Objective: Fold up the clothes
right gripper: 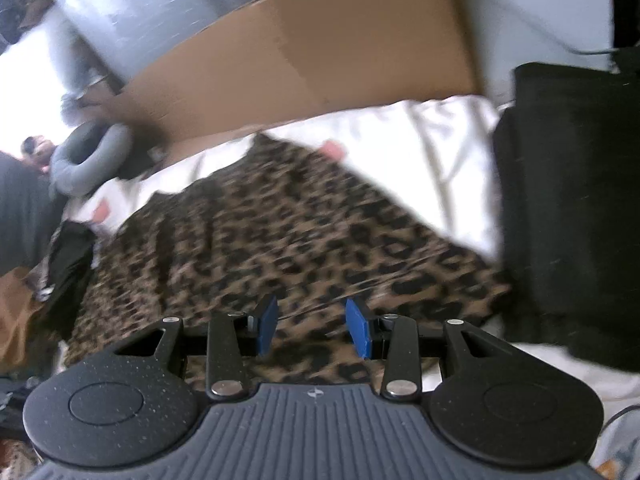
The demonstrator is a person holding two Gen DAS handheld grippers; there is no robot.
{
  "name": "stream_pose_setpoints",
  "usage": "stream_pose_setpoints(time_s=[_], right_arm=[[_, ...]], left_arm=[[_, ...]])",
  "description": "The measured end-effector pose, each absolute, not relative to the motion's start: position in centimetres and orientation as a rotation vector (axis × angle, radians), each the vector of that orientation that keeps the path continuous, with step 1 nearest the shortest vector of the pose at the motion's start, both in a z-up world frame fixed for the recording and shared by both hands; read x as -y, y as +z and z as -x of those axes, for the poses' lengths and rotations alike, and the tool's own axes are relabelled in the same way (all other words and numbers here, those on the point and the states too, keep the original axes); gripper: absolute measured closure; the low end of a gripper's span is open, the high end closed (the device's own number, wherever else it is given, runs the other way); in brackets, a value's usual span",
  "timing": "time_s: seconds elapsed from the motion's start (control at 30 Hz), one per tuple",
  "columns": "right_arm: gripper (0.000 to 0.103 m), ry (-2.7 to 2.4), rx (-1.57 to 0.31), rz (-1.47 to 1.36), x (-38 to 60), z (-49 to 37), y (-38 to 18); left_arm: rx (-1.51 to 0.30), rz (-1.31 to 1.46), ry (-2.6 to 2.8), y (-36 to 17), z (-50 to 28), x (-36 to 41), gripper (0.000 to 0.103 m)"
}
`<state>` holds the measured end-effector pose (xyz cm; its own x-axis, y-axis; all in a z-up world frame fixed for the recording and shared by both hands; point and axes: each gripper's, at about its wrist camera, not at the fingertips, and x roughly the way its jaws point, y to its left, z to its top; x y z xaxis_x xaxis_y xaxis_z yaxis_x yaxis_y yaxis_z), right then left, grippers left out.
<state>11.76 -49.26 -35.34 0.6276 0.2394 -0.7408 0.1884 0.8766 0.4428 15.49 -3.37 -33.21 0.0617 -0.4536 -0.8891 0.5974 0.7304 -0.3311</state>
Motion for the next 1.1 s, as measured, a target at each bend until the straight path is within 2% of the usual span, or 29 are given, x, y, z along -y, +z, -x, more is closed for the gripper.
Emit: stream_pose_setpoints(time_s=[0.1,0.17,0.33,0.63,0.93,1.0,1.1], right_arm=[[0.058,0.078,-0.933,-0.61,47.6,-12.0,-35.7],[0.058,0.107,-0.951,-0.656,46.5,-11.9,-35.9],[0.058,0.163,-1.027,-0.801,43.7,-11.7,-36.9],[0.058,0.305,-1.157,-0.794,38.0,-11.3,-38.0],[0.057,0.311,-1.322,-0.963,35.8,-11.2,-40.8],[0.056,0.317,-1.359,-0.986,35.0,-11.2,-41.4],[0.045,0.322,-1.403,-1.014,33.8,-11.1,-42.3]], left_arm=[[-1.268,-0.128,-0.716,-33.4,-16.4,0.9,0.079],[-1.27,-0.115,-0.646,-33.7,-17.1,-0.8,0.068],[-1.262,-0.081,-0.462,-34.6,-18.5,-4.9,0.068],[-1.185,-0.09,-0.247,-36.7,-18.9,-9.9,0.068],[-1.092,0.061,-0.187,-37.5,-20.3,-12.7,0.064],[-1.078,0.083,-0.19,-37.9,-20.7,-12.9,0.064],[-1.068,0.099,-0.193,-38.4,-21.0,-12.9,0.064]])
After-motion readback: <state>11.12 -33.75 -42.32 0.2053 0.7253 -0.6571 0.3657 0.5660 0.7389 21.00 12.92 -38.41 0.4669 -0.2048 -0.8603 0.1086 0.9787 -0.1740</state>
